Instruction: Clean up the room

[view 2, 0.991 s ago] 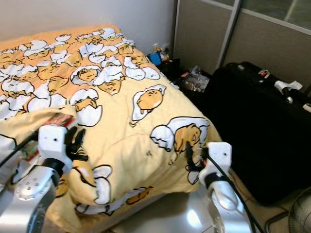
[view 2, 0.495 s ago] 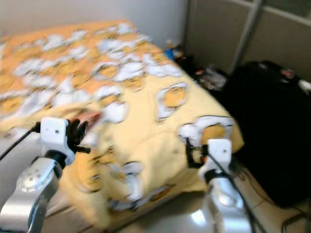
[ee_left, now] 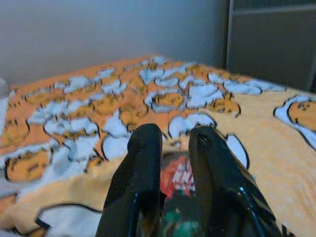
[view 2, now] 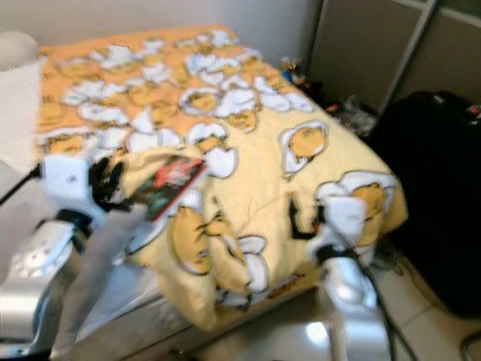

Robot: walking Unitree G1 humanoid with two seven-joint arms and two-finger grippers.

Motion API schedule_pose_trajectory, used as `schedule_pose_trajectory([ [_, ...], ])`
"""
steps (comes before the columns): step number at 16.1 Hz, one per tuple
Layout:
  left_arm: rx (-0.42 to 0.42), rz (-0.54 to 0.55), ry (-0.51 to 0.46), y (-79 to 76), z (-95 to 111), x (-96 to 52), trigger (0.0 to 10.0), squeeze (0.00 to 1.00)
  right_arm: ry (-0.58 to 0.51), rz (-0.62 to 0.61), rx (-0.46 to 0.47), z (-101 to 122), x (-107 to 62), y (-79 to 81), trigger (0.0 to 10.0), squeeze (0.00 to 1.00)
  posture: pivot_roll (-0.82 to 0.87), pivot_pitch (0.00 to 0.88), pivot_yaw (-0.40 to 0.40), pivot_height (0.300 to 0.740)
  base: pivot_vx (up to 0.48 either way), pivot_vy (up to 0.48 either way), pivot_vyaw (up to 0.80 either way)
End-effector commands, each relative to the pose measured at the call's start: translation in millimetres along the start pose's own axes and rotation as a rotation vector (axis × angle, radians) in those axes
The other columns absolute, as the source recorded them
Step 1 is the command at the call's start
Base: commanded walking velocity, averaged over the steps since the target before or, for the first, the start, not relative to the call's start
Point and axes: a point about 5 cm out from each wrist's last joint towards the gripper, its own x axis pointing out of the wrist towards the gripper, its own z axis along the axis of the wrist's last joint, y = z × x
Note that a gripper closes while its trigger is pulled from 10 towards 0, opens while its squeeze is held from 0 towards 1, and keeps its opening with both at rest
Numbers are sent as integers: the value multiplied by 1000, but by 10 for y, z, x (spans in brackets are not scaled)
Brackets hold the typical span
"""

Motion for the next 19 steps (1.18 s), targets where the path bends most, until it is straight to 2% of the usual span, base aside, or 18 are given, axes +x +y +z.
schedule_pose_trajectory([
  [1,8,22,-8,70,59,19,10000,0,-36,24,9,111,44,72,10000,0,18,0,28,740,0,334,0],
  [9,33,34,102,84,-246,-130,10000,0,-16,97,-56,41,-5,171,10000,0,17,0,19,740,0,331,50],
  [19,52,42,80,100,-210,-125,10000,0,-18,122,-70,23,39,215,10000,0,39,0,-1,740,0,330,790],
])
